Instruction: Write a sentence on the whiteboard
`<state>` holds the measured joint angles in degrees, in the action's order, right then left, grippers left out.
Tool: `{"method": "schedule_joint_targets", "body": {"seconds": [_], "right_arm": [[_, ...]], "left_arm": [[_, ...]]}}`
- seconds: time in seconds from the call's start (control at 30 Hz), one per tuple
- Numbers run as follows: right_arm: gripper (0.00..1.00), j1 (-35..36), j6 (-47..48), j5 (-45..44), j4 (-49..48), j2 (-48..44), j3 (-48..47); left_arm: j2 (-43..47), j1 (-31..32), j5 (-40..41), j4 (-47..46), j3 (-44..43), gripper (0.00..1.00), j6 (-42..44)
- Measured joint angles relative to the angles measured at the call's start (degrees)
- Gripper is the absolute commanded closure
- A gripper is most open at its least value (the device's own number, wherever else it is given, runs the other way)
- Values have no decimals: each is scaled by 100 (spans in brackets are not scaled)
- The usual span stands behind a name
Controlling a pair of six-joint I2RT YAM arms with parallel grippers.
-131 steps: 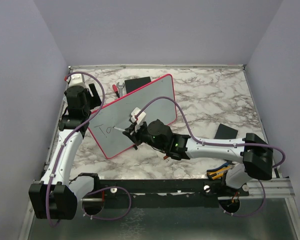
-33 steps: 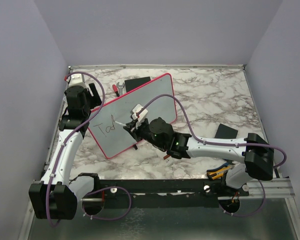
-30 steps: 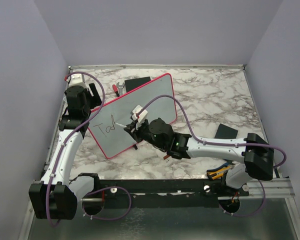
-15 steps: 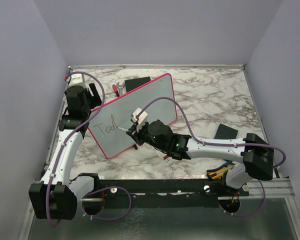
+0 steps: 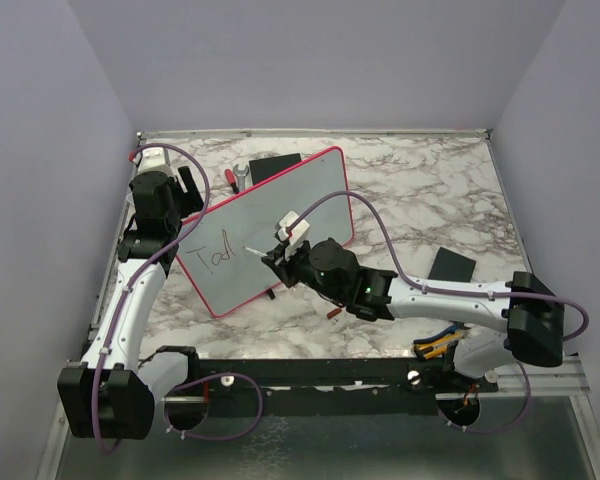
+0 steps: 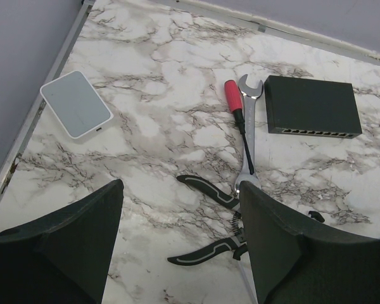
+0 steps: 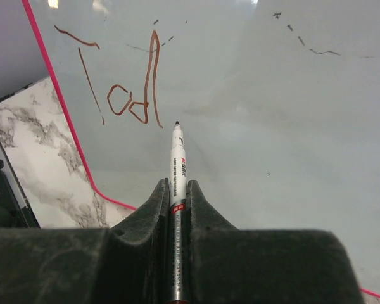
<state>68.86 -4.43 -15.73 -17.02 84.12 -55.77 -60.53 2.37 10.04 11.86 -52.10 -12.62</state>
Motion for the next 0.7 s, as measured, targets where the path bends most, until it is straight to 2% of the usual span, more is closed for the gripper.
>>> {"method": "schedule_joint_targets", "body": {"seconds": [0.7], "right_arm": [[100,-24,295,-251,-190,205,-181]], "left_arm": [[0,0,-20,-2,2,26,0]]}}
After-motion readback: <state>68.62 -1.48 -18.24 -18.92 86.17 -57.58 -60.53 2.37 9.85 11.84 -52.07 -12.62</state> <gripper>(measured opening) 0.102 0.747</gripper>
